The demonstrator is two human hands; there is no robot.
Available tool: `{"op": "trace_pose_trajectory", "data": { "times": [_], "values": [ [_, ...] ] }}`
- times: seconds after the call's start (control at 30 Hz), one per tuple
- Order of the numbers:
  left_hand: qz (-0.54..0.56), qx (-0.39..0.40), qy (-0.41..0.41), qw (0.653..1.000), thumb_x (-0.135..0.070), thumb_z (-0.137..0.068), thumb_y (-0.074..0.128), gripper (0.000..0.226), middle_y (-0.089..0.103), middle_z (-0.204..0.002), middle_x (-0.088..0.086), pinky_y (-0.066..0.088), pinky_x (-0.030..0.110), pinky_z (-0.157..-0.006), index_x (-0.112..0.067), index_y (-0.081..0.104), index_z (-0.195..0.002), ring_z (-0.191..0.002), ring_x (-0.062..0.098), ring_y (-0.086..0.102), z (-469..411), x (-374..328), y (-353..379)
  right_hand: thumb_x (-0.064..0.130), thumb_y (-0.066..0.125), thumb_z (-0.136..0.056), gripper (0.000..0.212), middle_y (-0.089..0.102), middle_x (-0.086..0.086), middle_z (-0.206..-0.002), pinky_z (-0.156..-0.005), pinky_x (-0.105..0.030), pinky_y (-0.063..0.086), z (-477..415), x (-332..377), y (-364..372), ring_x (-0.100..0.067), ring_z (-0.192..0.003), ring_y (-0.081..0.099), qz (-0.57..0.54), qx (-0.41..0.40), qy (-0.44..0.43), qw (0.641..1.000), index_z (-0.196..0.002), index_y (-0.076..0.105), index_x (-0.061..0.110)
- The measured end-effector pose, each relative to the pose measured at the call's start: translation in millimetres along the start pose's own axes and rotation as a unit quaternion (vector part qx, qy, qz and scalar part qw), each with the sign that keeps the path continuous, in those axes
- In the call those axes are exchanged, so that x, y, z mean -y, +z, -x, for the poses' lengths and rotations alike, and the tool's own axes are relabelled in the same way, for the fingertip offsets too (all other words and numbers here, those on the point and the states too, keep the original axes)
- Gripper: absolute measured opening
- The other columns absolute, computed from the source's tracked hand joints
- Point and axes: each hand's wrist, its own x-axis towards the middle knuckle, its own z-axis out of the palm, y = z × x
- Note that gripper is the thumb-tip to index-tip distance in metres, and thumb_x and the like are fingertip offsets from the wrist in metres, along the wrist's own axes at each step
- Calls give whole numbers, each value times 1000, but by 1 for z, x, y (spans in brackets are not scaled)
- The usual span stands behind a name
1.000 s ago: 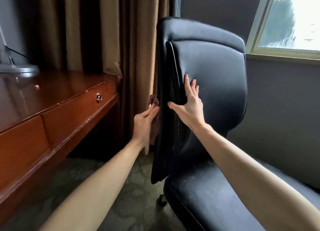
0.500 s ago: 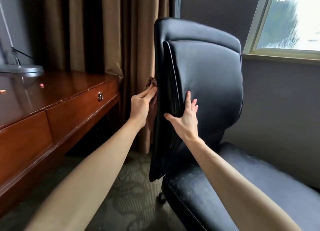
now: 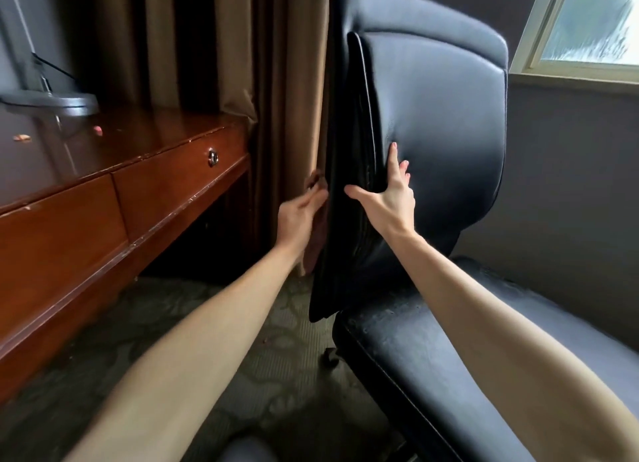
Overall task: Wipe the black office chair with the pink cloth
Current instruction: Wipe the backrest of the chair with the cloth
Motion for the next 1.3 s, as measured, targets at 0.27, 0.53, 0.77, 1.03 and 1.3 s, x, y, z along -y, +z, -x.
{"op": "trace_pose_trajectory", "data": {
  "times": [0.27, 0.53, 0.77, 1.03, 1.3],
  "values": [
    [22, 11, 13, 1000, -17, -92, 69, 37, 73, -103, -7, 50, 18, -92, -9, 64, -128, -103, 5, 68, -28, -31, 12, 41, 77, -77, 108, 5, -10, -164, -119, -43, 15, -3, -4, 3, -27, -152, 2, -1, -1, 0, 1000, -156, 4, 36],
    [51, -28, -130, 990, -15, -94, 65, 25, 72, -117, 9, 52, 18, -86, -11, 68, -119, -102, 11, 70, 38, 94, -27, 38, 75, -79, 104, 4, -8, -165, -117, -43, 17, -6, -9, 13, -25, -152, -2, -17, -22, -6, 1000, -156, 5, 38],
    [158, -20, -72, 985, -7, -96, 60, 29, 76, -101, -7, 52, 22, -90, -5, 65, -125, -104, 10, 69, 13, 44, 7, 40, 75, -79, 103, 5, -10, -164, -117, -44, 18, -8, -10, 12, -24, -152, -1, -9, -33, -8, 999, -156, 7, 37],
    [123, -21, 42, 991, -13, -91, 69, 33, 71, -106, -7, 49, 26, -102, -5, 66, -123, -99, 9, 69, -53, -74, 50, 40, 76, -79, 102, 7, -8, -164, -117, -44, 17, -6, -11, 8, -23, -152, 0, -14, -30, -14, 999, -156, 8, 38],
    [69, -9, 2, 998, -21, -93, 68, 36, 70, -121, 8, 47, 34, -107, -6, 66, -126, -116, 16, 65, -37, -11, 18, 40, 74, -79, 102, 7, -9, -164, -117, -48, 16, -7, -14, 19, -23, -152, 1, -16, -50, -17, 998, -156, 8, 38]
  ]
}}
